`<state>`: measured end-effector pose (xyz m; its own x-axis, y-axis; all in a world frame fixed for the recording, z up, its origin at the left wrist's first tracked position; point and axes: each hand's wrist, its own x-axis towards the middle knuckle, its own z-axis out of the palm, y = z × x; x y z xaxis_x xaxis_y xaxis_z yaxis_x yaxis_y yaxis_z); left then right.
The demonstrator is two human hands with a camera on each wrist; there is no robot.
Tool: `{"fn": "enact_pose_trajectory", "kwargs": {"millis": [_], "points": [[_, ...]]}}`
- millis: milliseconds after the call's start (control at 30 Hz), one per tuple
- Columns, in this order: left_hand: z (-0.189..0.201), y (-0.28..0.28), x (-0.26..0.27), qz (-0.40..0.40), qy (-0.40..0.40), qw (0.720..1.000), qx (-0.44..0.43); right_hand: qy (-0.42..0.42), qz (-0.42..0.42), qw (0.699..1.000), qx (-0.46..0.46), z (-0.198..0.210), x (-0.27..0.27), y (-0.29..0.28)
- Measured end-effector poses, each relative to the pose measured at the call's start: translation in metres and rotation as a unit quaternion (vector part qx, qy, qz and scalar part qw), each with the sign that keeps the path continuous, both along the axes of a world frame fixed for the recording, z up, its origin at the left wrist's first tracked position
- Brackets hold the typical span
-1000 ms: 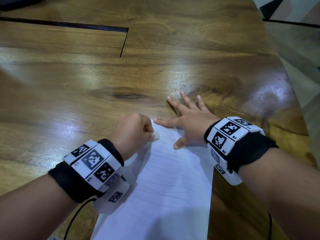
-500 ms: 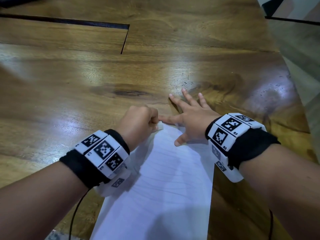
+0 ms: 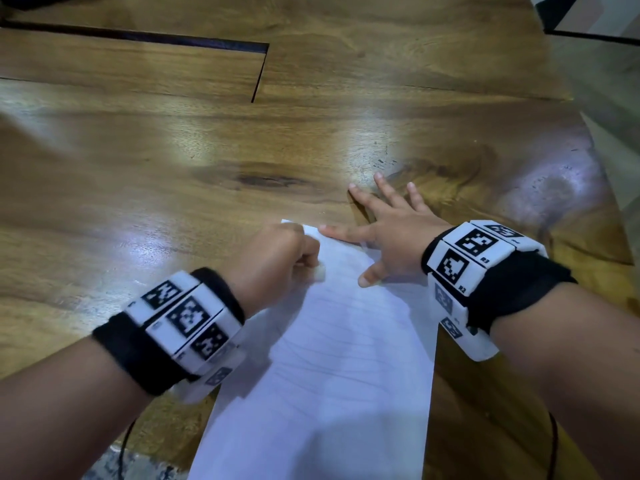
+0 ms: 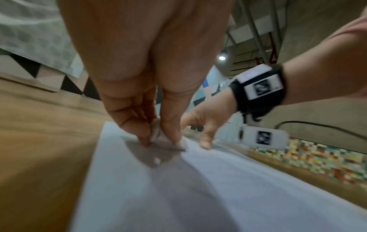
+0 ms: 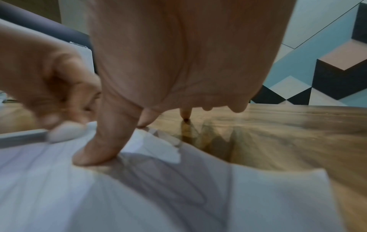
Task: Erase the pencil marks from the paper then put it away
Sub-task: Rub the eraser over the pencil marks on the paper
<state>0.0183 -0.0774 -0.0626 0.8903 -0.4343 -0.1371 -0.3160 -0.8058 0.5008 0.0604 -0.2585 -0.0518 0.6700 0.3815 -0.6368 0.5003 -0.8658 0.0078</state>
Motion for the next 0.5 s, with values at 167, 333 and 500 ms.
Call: {"fn": "enact_pose_trajectory", "kwargs": {"millis": [167,333,500], "points": [[0.000,0.029,-0.034,-0.053,0.085,0.995,0.017,0.035,-0.040,0.998,0.033,-0.003,0.002,-0.001],[0.006,-0.002,0.004,0.037,0.017,0.999,0.009,0.040,-0.064,0.995,0.062,-0.007,0.003,-0.002],[-0.004,0.010,-0.021,0.003,0.027,1.000,0.010,0.033,-0.065,0.995,0.073,-0.008,0.003,-0.002]]}}
